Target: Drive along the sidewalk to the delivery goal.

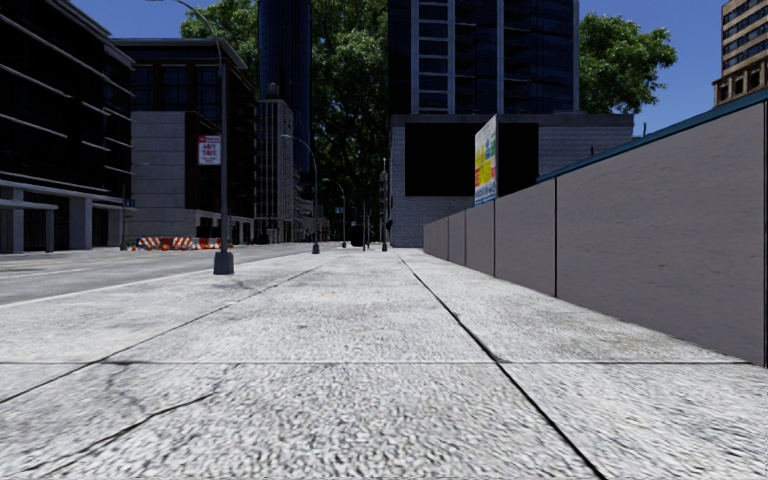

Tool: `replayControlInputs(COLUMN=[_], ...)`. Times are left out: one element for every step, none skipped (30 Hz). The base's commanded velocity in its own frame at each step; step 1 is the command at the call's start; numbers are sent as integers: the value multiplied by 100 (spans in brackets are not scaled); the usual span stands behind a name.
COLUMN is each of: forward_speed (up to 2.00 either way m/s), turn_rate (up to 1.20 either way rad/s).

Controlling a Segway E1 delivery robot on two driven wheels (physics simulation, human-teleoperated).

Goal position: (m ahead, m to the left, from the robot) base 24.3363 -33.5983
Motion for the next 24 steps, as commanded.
replayControlInputs(forward_speed=[200, 200, 200, 200, 200, 200, 200, 200, 200, 200, 200, 200, 200, 200, 200, 200, 200, 200, 200, 200, 200, 200, 200, 200], turn_rate=[0, 0, 0, 0, 0, 0, 0, 0, 0, 0, 0, 0, 0, 0, 0, 0, 0, 0, 0, 0, 0, 0, 0, 0])
